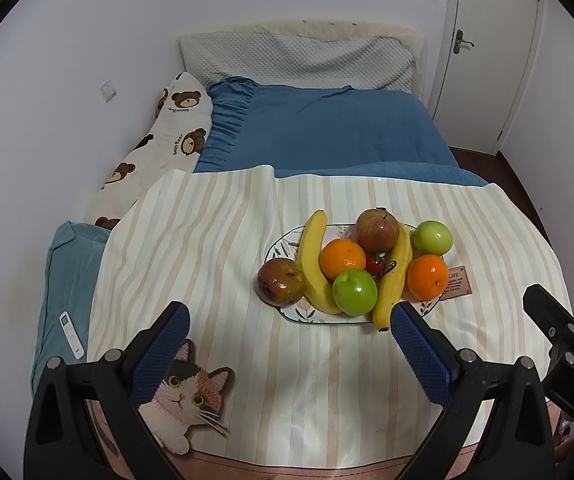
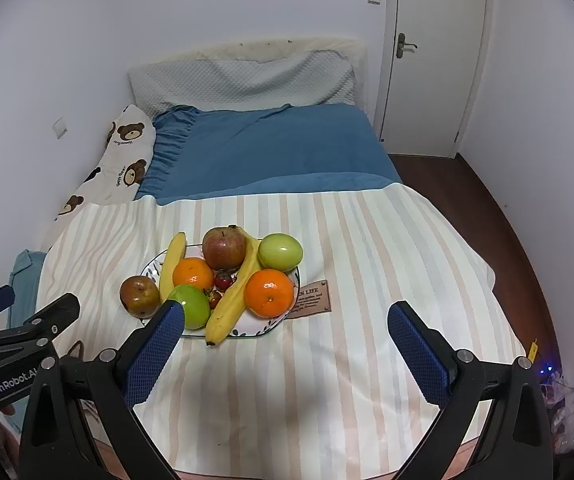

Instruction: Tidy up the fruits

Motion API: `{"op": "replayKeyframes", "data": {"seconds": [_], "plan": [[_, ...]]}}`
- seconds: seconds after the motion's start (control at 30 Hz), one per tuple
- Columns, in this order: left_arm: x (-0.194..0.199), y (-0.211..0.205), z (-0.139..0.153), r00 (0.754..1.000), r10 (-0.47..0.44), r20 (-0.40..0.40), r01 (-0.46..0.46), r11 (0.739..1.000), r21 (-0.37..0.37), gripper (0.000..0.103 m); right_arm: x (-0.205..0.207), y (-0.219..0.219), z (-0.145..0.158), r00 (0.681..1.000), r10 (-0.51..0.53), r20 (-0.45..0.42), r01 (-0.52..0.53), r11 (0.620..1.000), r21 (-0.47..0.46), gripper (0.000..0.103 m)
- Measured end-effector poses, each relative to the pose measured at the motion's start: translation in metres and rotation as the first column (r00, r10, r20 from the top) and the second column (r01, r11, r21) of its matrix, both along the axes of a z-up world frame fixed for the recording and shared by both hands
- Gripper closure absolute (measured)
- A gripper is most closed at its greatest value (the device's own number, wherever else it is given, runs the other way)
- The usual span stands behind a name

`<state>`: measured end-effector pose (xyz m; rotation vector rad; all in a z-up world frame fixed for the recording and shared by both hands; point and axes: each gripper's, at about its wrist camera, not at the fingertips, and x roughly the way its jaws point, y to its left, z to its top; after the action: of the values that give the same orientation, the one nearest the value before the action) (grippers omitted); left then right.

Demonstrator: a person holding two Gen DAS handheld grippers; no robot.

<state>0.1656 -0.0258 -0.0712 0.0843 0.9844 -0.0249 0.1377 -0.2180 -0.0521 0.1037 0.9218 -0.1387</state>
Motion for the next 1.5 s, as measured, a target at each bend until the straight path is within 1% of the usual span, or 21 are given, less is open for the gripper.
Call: {"op": "replayKeyframes", "data": {"seconds": [0.7,0.93,1.5], "plan": [[-0.0033,0.0013,0.0038,1.0,0.004,0.007,-0.004,1.0,0.009,0.0,-0.0025,-0.0044,0.0014,1.0,-0.02,-0.003,0.02,1.0,0.003,0.0],[-0.0059,-0.0008,0.009,1.0,-0.002,0.015,0.002,1.0,0.011,0.0,-0.0032,-0.006,0.0016,1.0,-0.027,-0.001,0.027,1.0,0.004,0.0],[-0.0056,-0.0016,0.009,1.0,0.0,0.011,0.0,1.0,0.007,0.0,-0.0032,-0.0073,0.003,1.0,-0.028,-0.001,0.028,1.0,0.007,0.0]]}}
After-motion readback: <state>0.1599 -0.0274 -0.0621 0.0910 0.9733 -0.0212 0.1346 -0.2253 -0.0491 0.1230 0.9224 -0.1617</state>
